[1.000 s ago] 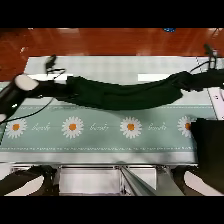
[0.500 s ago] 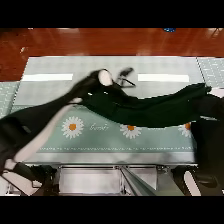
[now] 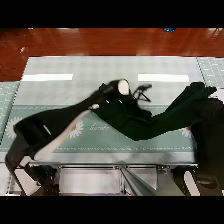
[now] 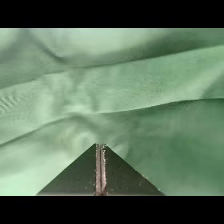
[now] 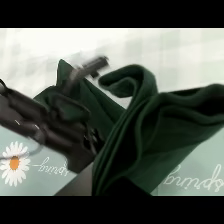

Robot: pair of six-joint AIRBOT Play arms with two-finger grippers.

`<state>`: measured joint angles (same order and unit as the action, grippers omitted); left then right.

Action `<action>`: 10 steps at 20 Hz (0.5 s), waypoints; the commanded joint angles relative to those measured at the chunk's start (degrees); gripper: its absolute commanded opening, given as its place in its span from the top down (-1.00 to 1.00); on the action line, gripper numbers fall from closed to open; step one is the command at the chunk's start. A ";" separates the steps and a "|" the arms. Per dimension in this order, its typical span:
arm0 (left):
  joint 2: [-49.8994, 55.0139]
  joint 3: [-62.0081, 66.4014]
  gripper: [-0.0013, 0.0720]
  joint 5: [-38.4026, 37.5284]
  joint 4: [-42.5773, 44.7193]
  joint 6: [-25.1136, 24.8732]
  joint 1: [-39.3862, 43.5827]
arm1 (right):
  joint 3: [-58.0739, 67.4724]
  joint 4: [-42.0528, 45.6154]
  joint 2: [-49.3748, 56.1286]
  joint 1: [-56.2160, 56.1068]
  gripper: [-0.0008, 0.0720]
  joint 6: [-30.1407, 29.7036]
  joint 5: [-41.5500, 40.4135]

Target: Fold the shirts.

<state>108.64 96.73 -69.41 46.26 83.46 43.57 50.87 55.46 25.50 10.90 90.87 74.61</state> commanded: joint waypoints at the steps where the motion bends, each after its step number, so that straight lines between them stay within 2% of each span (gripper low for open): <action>1: -6.16 -0.07 0.91 -6.14 -0.42 -4.46 -10.23 | -0.04 -3.67 1.66 -0.07 0.91 -0.11 0.07; 6: -27.41 -11.74 0.91 -7.23 0.92 -10.73 -27.74 | 0.02 -21.38 13.22 -0.63 0.91 -8.61 -5.75; 10: -45.81 -29.55 0.91 -5.27 3.04 -12.81 -40.72 | 4.02 -21.62 27.19 -15.50 0.91 -10.95 -17.05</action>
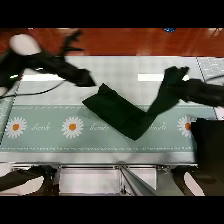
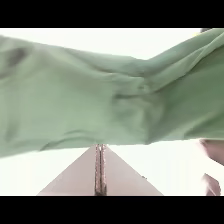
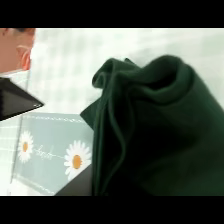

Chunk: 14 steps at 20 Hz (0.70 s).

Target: Fold the shirts.

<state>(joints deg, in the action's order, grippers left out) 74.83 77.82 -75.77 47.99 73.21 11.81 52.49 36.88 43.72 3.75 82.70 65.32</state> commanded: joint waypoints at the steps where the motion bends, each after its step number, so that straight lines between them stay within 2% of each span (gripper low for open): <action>1: -16.06 -15.04 0.91 1.64 1.29 -3.10 -11.80 | 4.42 -3.08 13.46 -12.46 0.91 -3.15 -10.47; 5: -27.02 -28.70 0.91 3.96 1.29 -3.08 -19.10 | 17.03 -3.34 33.83 -24.17 0.91 -3.91 -15.15; 8: -28.09 -34.36 0.91 3.76 1.25 -3.10 -20.35 | 27.17 -3.34 46.82 -28.41 0.91 -3.87 -15.02; 11: -28.09 -38.12 0.91 5.77 0.85 -3.10 -20.35 | 32.87 -3.37 54.82 -30.88 0.90 -1.99 -15.04; 12: -28.02 -38.93 0.91 6.99 0.85 -3.13 -20.35 | 33.55 -3.37 56.48 -31.67 0.76 -2.21 -15.26; 13: -27.96 -39.78 0.91 8.57 0.83 -3.04 -20.35 | 33.57 -3.30 57.53 -32.28 0.12 -2.21 -16.17; 14: -27.76 -40.48 0.91 10.12 0.57 -2.91 -20.35 | 33.57 -3.39 58.07 -32.50 -0.14 -3.26 -16.39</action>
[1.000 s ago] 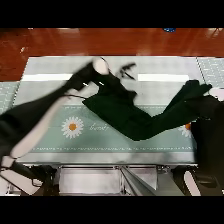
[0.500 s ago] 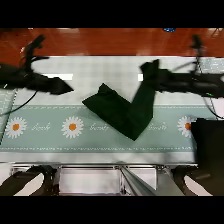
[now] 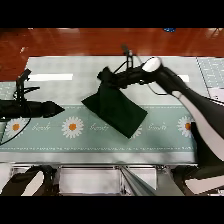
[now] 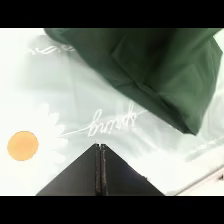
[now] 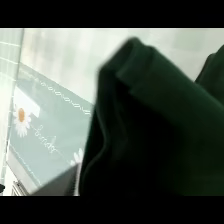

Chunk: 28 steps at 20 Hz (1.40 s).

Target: Fold the shirts.

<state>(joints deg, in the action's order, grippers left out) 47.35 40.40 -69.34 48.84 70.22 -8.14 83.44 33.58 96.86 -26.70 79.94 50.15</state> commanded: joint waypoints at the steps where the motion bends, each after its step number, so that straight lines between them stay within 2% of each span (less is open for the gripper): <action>1: -0.02 -3.80 0.91 5.42 -1.16 0.07 -0.39 | 2.62 -0.02 5.05 -1.90 -0.14 -0.94 -0.90; 4: 0.85 -4.13 0.91 7.89 -1.31 0.07 -0.42 | 2.62 -0.28 1.68 3.30 -0.13 -0.42 6.29; 6: 1.16 -4.13 0.91 8.59 -1.31 0.07 -0.42 | 2.62 4.66 -4.20 9.51 -0.09 2.36 14.43; 8: 1.18 -4.13 0.91 8.74 -1.31 0.07 -0.39 | 2.19 19.45 -12.96 14.84 -0.09 7.56 21.20; 9: 1.18 -4.15 0.91 8.68 -1.33 0.07 -0.39 | 0.33 30.21 -18.67 16.48 -0.09 10.95 23.15; 11: 1.20 -4.22 0.91 8.55 -1.36 0.09 -0.35 | -8.57 49.07 -30.97 18.29 -0.15 19.63 23.08; 13: 1.18 -4.22 0.91 8.26 -1.49 0.07 -0.28 | -23.10 57.79 -42.77 19.76 -0.16 30.45 19.87; 14: 1.18 -4.22 0.91 8.26 -1.51 0.09 -0.28 | -30.75 58.27 -47.32 20.26 -0.17 33.38 18.53; 16: 1.18 -4.22 0.91 8.26 -1.55 0.11 -0.28 | -44.59 53.68 -53.29 20.57 -0.17 36.70 15.28; 18: 1.18 -4.22 0.91 7.80 -1.97 0.11 -0.28 | -53.64 43.91 -54.53 20.55 -0.17 36.54 9.84; 22: 1.18 -4.22 0.91 6.08 -2.19 0.07 -0.28 | -62.23 22.10 -54.51 20.50 -0.17 28.17 -5.68; 26: 1.20 -4.22 0.91 6.10 -2.19 0.07 -0.28 | -62.60 13.05 -48.65 20.37 -0.17 23.93 -10.64; 28: 1.20 -4.22 0.91 6.12 -2.19 0.07 -0.28 | -62.55 5.84 -43.78 18.12 -0.17 17.99 -12.72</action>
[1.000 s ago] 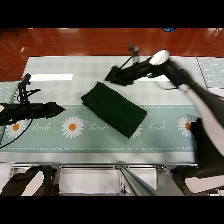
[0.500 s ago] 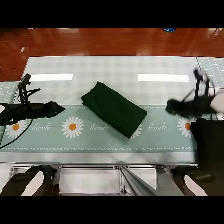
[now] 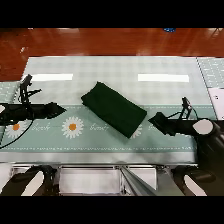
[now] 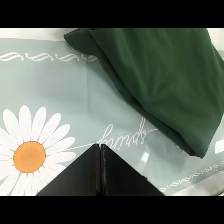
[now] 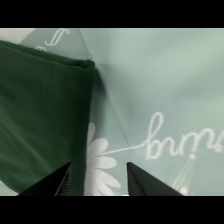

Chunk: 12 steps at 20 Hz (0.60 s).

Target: Fold the shirts.

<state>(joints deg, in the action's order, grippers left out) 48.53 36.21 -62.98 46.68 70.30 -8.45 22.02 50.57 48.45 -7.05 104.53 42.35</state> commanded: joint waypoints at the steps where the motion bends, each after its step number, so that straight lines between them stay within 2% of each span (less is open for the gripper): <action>1: 0.02 -0.02 0.91 -0.26 -0.02 -0.02 0.02 | -1.14 -14.78 7.10 -3.19 -0.17 -9.27 -6.19; 8: 0.02 -0.02 0.90 -0.52 -0.02 -0.02 0.02 | -0.39 -36.94 20.02 -8.63 -0.17 -26.75 -9.90; 10: 0.02 -0.02 0.91 -0.57 -0.02 -0.02 0.02 | 2.08 -39.74 23.45 -8.76 -0.17 -30.03 -9.16; 12: 0.02 -0.02 0.91 -0.55 -0.02 -0.02 0.02 | 5.62 -39.71 26.69 -8.79 -0.14 -30.51 -8.13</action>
<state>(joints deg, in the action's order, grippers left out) 48.56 36.21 -63.42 46.65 70.30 -8.47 24.36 15.03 70.50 -15.33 78.70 34.15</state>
